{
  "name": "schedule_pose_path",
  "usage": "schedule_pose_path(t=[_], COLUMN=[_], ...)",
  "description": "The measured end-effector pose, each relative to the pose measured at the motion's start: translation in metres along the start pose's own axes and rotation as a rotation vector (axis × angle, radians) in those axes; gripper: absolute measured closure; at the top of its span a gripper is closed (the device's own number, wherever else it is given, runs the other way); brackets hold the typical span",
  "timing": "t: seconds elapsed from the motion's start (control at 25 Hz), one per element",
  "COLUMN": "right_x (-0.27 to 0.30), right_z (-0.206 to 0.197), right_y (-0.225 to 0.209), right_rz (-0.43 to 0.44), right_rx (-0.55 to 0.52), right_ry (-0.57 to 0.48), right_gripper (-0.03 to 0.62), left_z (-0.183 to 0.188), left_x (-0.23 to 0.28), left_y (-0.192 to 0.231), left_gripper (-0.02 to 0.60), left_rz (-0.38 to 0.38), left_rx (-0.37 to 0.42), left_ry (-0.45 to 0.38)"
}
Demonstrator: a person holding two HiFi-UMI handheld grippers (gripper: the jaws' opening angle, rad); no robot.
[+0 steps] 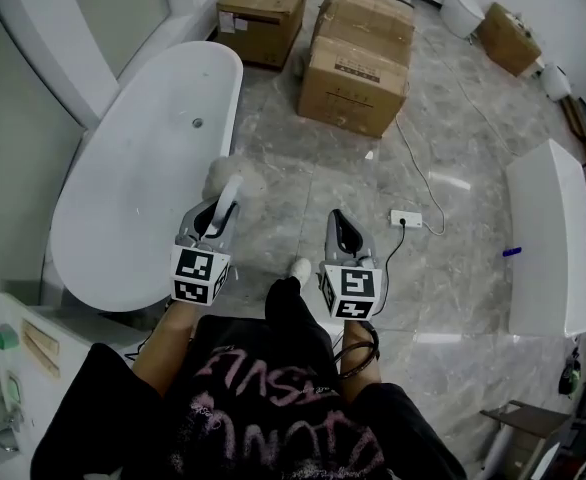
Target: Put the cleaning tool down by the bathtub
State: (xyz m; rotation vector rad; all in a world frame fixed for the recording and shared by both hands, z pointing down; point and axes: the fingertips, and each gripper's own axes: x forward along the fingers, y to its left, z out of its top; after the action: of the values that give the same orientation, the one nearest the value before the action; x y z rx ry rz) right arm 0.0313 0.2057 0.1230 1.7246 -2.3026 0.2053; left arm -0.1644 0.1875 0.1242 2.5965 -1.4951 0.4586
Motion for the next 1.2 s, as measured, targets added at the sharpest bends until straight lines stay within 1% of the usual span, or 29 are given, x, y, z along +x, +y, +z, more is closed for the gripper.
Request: schedule_pose_path(t=[0.2, 0.4, 0.56, 0.76, 0.92, 1.04, 1.2], right_x=[0.036, 0.077, 0.109, 0.147, 0.171, 0.187, 0.201], right_z=[-0.005, -0.017, -0.018, -0.019, -0.02, -0.027, -0.035], right_y=[-0.017, -0.046, -0.07, -0.102, -0.122, -0.137, -0.147], right_rz=[0.024, 0.028, 0.054, 0.087, 0.122, 0.135, 0.161], right_rx=[0.006, 0.04, 0.061, 0.063, 0.054, 0.062, 0.066], right_ry=[0.036, 0.066, 0.08, 0.116, 0.135, 0.157, 0.179], right_gripper=[0.58, 0.58, 0.58, 0.58, 0.58, 0.58, 0.58], left_z=[-0.008, -0.01, -0.004, 0.002, 0.013, 0.013, 0.003], left_x=[0.034, 0.074, 0.113, 0.163, 0.195, 0.215, 0.225], left_y=[0.007, 0.01, 0.019, 0.016, 0.009, 0.004, 0.005], left_gripper=[0.499, 0.499, 0.499, 0.499, 0.499, 0.499, 0.499], left_rz=[0.012, 0.003, 0.029, 0.024, 0.022, 0.019, 0.041], left_rx=[-0.029, -0.005, -0.032, -0.026, -0.023, -0.016, -0.039], left_ry=[0.045, 0.094, 0.119, 0.165, 0.173, 0.193, 0.238])
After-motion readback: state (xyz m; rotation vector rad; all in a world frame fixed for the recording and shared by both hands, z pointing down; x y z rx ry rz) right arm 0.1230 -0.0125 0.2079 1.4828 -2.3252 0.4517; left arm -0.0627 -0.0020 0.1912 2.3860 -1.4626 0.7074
